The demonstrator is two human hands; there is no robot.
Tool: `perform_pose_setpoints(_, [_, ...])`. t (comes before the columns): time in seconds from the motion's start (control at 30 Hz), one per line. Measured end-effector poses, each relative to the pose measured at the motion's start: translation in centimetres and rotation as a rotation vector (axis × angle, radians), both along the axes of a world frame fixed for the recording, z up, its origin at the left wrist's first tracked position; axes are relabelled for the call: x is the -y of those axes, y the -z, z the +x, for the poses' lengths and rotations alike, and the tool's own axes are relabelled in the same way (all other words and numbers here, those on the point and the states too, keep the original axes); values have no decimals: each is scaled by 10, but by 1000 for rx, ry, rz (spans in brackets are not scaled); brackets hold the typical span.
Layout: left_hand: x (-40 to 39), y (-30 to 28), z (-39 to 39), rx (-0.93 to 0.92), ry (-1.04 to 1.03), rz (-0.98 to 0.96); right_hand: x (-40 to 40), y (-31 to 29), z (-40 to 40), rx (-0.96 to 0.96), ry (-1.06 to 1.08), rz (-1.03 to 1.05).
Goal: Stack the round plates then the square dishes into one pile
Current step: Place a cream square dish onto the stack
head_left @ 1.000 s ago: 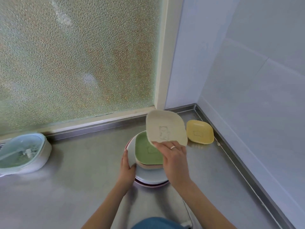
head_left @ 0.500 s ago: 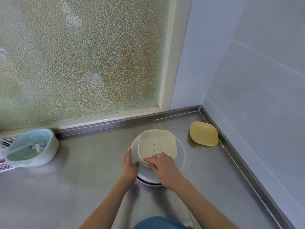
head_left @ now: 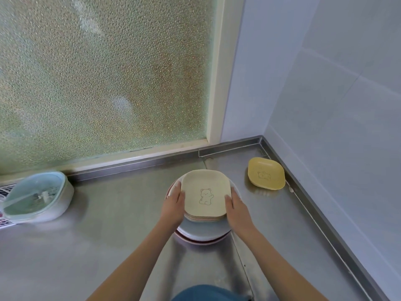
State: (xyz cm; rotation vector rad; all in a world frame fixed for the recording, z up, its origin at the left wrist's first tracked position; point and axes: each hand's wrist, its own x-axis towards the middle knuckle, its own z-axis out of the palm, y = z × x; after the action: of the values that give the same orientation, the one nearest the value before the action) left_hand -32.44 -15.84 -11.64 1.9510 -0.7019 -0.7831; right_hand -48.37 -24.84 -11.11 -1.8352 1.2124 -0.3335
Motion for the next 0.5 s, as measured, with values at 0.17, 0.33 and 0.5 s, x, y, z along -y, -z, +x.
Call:
perform_pose_setpoints(0.17, [-5,-2,-2,46,38,66,19,1,-8,139,68,-15])
perform_pose_setpoints(0.33, [-12,-14,-14,-29,-19,-11,86,23,-20,-24,254,-109])
perform_pose_setpoints(0.5, [-11,-15,-19,-62,-78,-23,119,55,-31,-383,93,-42])
